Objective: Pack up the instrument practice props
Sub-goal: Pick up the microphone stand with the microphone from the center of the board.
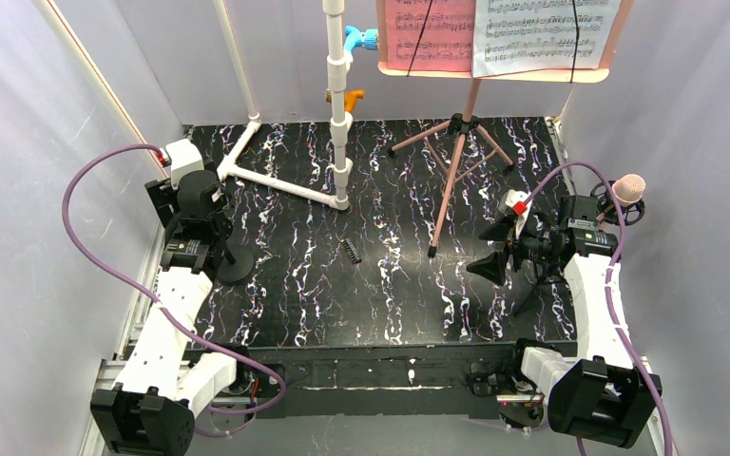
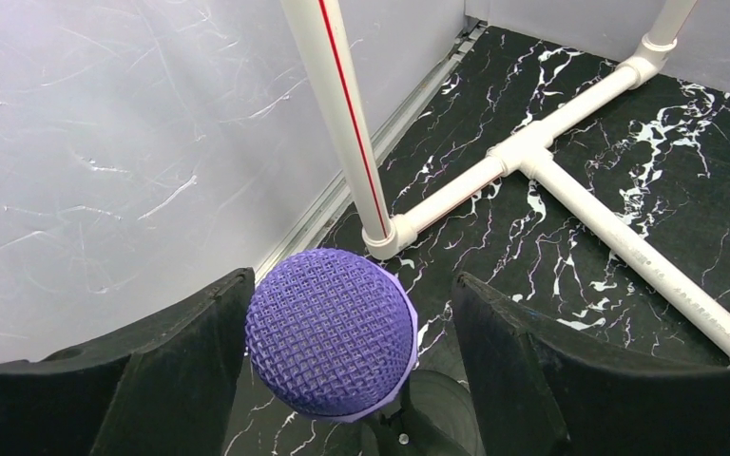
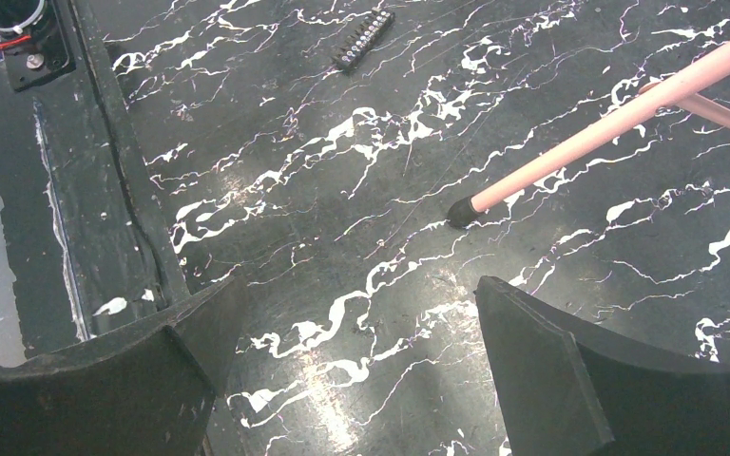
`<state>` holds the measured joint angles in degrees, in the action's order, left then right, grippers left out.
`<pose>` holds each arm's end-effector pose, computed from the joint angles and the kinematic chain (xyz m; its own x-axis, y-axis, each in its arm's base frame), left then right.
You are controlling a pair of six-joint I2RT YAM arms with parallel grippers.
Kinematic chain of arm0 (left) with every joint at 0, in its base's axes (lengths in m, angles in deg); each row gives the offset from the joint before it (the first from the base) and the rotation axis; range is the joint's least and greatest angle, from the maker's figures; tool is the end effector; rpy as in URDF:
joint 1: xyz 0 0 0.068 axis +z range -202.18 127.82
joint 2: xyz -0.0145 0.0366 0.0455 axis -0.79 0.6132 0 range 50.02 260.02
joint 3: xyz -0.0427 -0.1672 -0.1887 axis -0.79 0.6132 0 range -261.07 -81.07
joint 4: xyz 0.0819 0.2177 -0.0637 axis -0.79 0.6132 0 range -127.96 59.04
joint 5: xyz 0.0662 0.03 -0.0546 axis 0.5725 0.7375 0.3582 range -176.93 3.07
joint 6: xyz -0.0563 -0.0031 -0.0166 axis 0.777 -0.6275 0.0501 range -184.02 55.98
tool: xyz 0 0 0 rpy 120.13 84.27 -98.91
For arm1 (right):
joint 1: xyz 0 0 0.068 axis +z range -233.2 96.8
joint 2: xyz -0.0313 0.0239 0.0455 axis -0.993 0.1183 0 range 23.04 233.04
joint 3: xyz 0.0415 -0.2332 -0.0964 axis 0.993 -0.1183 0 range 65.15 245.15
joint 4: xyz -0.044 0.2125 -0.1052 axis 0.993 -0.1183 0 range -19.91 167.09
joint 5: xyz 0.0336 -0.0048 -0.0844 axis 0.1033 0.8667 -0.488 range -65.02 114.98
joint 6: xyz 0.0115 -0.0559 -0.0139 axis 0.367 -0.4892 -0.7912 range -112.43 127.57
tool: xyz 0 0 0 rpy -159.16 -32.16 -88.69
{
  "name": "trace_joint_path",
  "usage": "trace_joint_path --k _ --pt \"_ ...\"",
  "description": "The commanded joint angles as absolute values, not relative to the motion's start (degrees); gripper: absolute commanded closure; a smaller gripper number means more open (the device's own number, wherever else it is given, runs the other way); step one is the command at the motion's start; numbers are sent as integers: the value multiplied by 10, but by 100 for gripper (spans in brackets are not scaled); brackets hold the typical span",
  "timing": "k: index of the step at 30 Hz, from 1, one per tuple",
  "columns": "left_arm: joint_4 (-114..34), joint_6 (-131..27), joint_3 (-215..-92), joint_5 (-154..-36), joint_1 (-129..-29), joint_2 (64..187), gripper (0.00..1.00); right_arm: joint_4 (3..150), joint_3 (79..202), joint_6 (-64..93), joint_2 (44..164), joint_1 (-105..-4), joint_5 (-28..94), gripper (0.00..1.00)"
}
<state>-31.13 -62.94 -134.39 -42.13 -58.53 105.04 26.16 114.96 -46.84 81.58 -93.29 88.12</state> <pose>0.2089 0.0070 0.3532 -0.1358 0.0016 -0.9907 -0.6168 0.7824 0.0858 0.1724 0.0079 0.2684 -0.1982 -0.3379 -0.9201 -0.9031 0.4278 0.0375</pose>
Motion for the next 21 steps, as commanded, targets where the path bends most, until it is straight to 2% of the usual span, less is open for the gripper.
trace_joint_path --k 1,8,12,15,19,21 --pt "-330 -618 -1340 -402 -577 1049 27 257 1147 -477 807 -931 886 0" --pt "-333 -615 -1335 -404 -572 1049 33 258 1147 -477 807 -930 885 0" --pt "-341 -618 -1329 -403 -571 1046 46 258 1147 -477 806 -930 885 0" --pt "-346 -622 -1325 -403 -570 1042 61 258 1147 -477 806 -930 884 0" --pt "-348 -625 -1324 -406 -570 1037 69 258 1147 -476 806 -930 884 0" --pt "-345 -627 -1324 -410 -570 1033 76 258 1147 -477 805 -930 884 0"
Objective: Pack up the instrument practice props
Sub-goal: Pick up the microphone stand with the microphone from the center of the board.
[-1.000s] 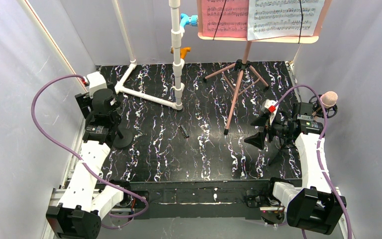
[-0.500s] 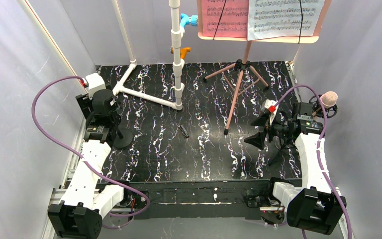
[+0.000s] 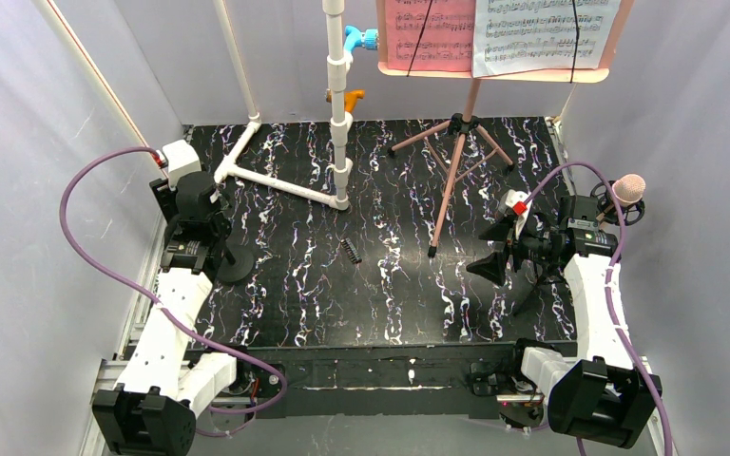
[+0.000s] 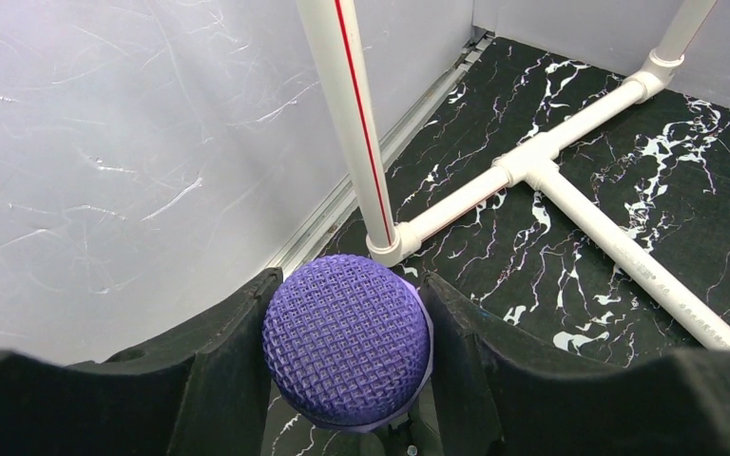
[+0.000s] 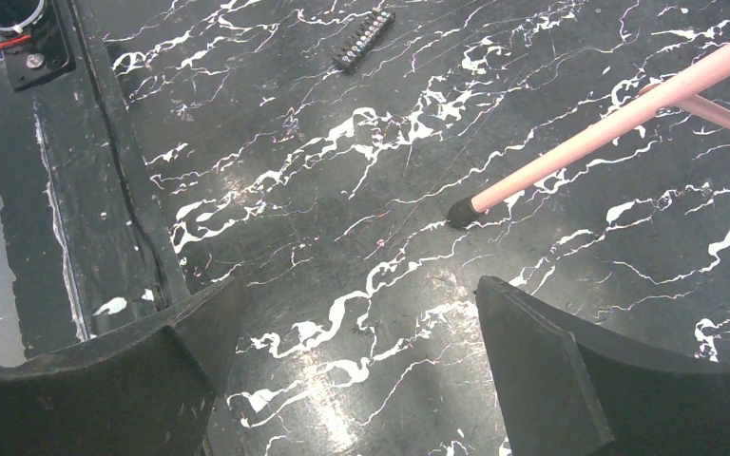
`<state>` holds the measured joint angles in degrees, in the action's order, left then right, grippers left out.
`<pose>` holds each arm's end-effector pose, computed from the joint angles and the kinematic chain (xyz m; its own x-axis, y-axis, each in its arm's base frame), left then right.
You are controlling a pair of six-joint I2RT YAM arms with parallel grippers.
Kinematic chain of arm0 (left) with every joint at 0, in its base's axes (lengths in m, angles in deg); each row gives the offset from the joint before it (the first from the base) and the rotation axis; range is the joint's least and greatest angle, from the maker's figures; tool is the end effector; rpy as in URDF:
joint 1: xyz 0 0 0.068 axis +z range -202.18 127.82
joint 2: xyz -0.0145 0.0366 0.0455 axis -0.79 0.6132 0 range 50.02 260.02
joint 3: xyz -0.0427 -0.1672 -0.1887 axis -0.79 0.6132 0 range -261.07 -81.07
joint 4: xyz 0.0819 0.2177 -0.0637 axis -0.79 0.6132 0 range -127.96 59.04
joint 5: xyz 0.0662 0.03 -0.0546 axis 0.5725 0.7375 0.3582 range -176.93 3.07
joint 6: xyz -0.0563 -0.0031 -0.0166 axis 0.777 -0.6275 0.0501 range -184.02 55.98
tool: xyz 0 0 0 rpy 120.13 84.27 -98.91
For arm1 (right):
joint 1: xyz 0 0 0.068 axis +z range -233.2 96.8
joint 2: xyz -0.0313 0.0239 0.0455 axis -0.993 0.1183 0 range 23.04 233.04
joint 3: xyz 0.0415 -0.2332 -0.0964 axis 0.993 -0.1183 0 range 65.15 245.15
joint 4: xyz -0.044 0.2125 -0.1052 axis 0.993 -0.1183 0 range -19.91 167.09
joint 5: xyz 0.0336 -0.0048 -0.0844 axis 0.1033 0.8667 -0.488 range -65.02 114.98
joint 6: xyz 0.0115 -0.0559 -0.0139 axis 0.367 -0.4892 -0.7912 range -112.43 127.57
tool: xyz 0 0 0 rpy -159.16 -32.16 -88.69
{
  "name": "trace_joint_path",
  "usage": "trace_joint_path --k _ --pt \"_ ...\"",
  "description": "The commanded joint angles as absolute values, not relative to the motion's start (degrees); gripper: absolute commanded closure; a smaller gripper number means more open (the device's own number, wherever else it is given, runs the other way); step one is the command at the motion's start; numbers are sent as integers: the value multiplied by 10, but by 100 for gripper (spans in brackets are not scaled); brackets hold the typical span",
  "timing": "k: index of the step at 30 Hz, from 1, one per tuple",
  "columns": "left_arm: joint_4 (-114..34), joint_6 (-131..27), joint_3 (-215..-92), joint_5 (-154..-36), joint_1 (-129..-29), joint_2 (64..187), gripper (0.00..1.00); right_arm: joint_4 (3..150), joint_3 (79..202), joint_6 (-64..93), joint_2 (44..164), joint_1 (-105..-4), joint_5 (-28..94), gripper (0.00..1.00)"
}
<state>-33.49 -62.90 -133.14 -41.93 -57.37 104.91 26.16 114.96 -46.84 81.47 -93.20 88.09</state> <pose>0.2095 0.0113 0.3508 -0.1139 -0.0035 -0.9935 -0.6369 0.7677 0.0703 0.1721 0.0082 0.2687 -0.1961 -0.3388 -0.9202 -0.9037 0.4266 0.0355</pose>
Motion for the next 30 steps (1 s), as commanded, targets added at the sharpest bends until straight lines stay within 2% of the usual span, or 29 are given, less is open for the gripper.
trace_joint_path --k 1,5,16,30 --pt "-344 -629 -1325 -414 -571 1030 82 258 1147 -477 805 -929 885 0" --pt "-332 -635 -1334 -433 -571 1018 100 258 1147 -477 813 -929 886 0" --pt "-294 -672 -1353 -480 -602 958 100 258 1146 -477 817 -928 888 0" --pt "-207 -644 -1417 -557 -644 938 100 258 1147 -477 816 -928 890 0"
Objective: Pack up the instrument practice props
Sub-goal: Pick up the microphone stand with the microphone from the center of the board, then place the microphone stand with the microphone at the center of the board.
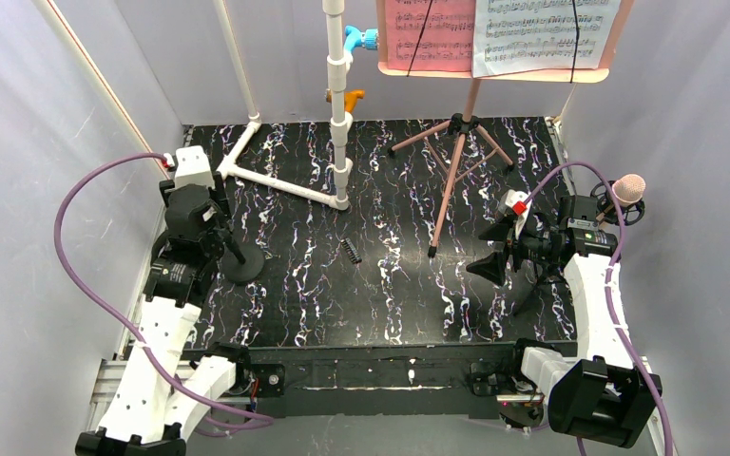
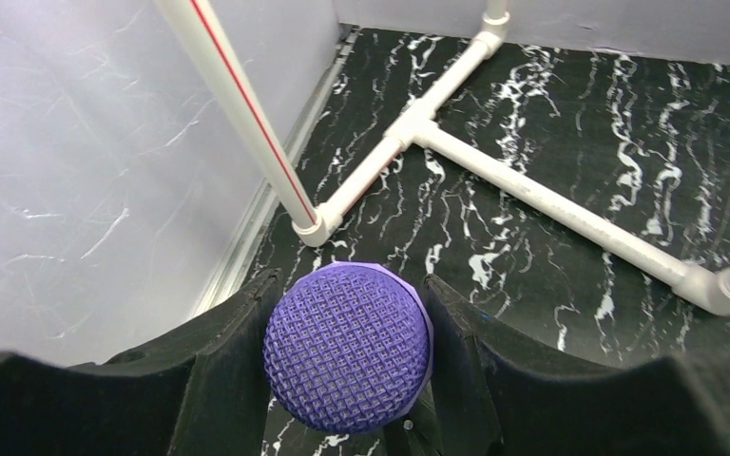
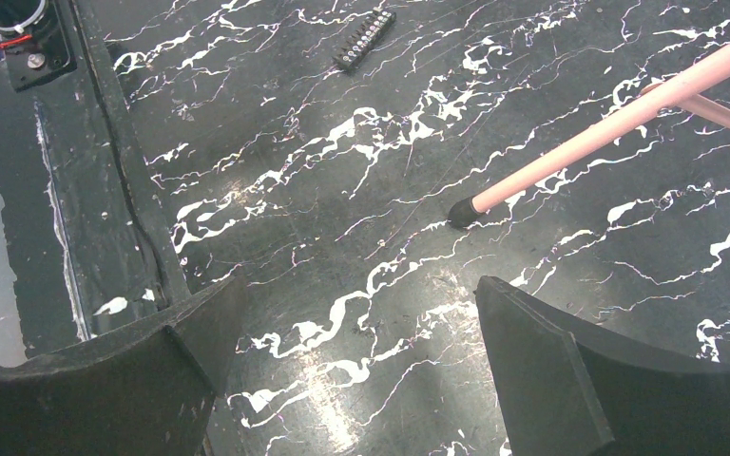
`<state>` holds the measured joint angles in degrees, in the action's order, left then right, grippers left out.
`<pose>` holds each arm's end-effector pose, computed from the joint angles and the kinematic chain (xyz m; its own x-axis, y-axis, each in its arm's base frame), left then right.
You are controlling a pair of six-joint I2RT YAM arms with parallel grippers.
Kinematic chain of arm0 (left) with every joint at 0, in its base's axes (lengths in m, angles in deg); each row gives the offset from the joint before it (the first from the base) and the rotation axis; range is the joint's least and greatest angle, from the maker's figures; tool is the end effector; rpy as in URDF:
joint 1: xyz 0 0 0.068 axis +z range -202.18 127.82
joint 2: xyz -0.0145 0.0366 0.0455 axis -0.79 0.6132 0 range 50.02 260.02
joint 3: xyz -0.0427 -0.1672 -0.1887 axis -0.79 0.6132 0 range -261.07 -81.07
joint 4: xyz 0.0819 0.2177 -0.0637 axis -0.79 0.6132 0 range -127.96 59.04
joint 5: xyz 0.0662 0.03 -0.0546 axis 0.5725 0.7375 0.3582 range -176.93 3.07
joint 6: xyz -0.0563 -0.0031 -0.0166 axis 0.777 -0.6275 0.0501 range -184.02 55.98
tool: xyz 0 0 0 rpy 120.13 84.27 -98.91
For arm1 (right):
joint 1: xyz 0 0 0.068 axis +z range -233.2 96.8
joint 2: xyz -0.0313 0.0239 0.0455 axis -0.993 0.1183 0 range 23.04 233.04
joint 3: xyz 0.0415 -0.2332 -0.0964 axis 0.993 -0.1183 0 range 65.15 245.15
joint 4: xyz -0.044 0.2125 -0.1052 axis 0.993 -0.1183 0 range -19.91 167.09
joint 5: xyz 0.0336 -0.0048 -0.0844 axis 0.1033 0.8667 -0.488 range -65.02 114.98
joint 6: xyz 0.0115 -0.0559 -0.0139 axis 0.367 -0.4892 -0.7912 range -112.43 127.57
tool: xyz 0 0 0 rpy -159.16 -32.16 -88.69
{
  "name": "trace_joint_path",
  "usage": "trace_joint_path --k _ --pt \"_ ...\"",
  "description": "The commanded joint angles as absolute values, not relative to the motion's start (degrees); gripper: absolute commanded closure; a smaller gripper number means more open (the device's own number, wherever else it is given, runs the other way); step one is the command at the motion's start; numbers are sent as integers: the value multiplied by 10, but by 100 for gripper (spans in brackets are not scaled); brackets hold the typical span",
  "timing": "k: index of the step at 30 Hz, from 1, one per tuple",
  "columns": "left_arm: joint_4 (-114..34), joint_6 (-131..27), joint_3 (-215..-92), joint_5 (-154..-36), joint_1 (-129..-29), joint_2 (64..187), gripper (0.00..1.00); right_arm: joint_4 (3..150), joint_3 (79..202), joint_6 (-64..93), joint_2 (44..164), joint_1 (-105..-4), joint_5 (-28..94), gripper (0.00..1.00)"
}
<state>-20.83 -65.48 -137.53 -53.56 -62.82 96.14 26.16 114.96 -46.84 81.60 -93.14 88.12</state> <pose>0.1684 -0.0078 0.3772 -0.1259 0.0453 -0.9910 -0.3796 0.9208 0.0903 0.1724 0.0083 0.2684 -0.1977 -0.3383 -0.9200 -0.9042 0.4254 0.0378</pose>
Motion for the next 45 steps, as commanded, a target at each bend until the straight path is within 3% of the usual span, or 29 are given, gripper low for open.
trace_joint_path --k 1,10,31,38,45 --pt "-204 -644 -1421 -561 -647 935 100 258 1146 -477 817 -928 890 0" --pt "-180 -622 -1438 -615 -672 924 100 259 1146 -477 817 -928 888 0" --pt "-198 -519 -1461 -866 -748 934 100 259 1146 -477 815 -928 888 0" --pt "-204 -549 -1481 -833 -873 977 100 260 1145 -475 816 -929 887 0" --pt "-236 -600 -1505 -706 -1020 1041 100 261 1145 -476 814 -928 885 0"
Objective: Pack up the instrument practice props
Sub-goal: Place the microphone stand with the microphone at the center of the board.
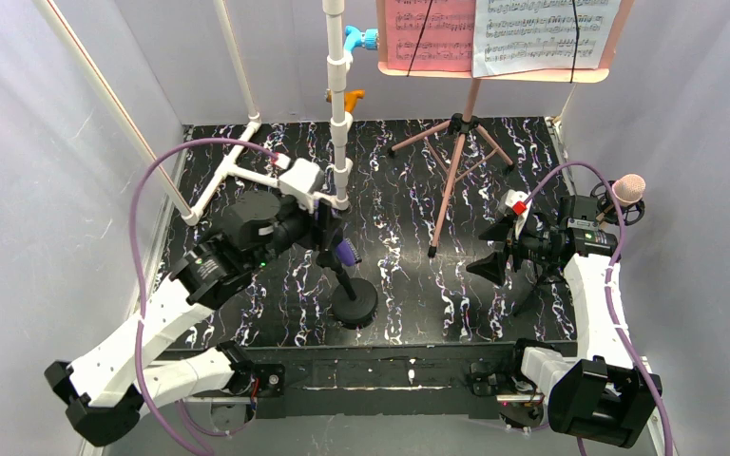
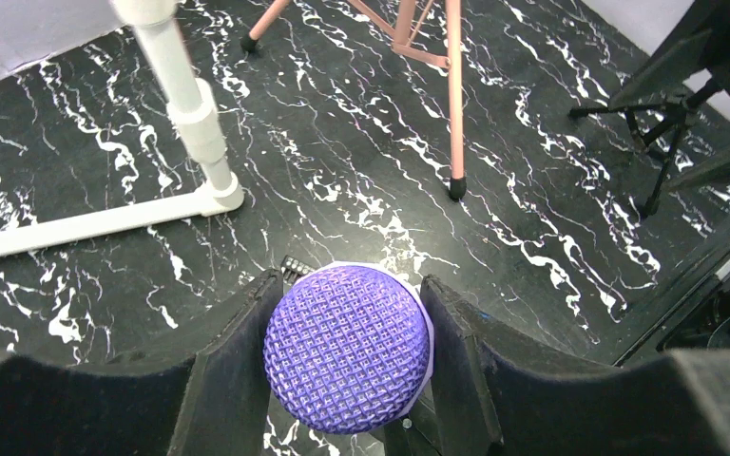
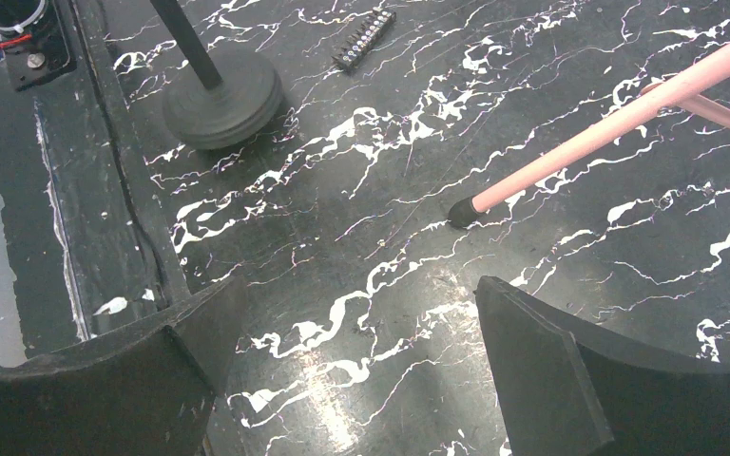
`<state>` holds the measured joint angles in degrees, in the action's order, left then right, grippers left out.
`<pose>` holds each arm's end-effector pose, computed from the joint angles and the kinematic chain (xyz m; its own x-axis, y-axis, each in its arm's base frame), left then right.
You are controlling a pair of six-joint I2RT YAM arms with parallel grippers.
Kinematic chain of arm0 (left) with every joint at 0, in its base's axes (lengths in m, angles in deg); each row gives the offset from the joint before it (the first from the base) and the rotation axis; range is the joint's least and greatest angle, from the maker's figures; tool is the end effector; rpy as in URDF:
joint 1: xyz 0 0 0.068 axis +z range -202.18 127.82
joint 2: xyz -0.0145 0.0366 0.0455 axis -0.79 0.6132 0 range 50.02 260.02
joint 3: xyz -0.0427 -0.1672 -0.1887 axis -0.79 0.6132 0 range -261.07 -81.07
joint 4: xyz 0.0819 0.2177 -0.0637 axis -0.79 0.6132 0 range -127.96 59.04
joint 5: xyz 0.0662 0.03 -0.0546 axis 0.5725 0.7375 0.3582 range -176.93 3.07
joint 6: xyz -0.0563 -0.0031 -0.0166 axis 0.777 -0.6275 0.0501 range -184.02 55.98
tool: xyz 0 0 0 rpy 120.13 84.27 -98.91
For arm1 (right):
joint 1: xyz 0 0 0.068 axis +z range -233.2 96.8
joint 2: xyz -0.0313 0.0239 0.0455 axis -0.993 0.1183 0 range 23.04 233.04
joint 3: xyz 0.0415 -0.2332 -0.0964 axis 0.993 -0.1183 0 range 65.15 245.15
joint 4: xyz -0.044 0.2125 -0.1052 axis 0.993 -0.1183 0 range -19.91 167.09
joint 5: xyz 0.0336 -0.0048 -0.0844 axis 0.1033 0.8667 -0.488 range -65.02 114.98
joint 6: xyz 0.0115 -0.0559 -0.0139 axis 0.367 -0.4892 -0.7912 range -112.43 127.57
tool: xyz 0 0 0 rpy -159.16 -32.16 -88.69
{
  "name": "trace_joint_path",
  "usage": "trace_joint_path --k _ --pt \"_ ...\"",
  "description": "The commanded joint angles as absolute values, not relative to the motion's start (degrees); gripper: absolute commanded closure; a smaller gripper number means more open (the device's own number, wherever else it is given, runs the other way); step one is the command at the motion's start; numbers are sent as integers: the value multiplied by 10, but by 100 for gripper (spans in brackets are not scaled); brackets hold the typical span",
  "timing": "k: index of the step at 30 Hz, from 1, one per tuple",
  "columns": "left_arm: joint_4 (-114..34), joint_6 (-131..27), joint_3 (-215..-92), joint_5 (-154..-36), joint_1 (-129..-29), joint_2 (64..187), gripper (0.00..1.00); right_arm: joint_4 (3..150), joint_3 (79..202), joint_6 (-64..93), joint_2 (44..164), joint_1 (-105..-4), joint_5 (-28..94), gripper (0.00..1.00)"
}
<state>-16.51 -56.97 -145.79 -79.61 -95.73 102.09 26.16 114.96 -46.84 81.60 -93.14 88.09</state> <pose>0.1402 -0.1257 0.3974 -0.1827 0.0057 -0.9831 0.5740 0.8125 -0.1020 0.1725 0.0083 0.2684 -0.1978 -0.3387 -0.9199 -0.9041 0.4257 0.0377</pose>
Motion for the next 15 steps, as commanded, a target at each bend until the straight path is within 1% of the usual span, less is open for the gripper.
trace_joint_path --k 1,5,9,15 --pt "-242 -608 -1509 -684 -1041 1050 100 262 1145 -476 815 -929 885 0" --pt "-284 -644 -1521 -592 -1116 1091 100 261 1146 -475 814 -928 884 0" --pt "-343 -670 -1519 -534 -1173 1135 100 261 1146 -475 812 -927 882 0" --pt "-400 -651 -1531 -467 -1215 1195 100 261 1146 -476 811 -925 880 0"
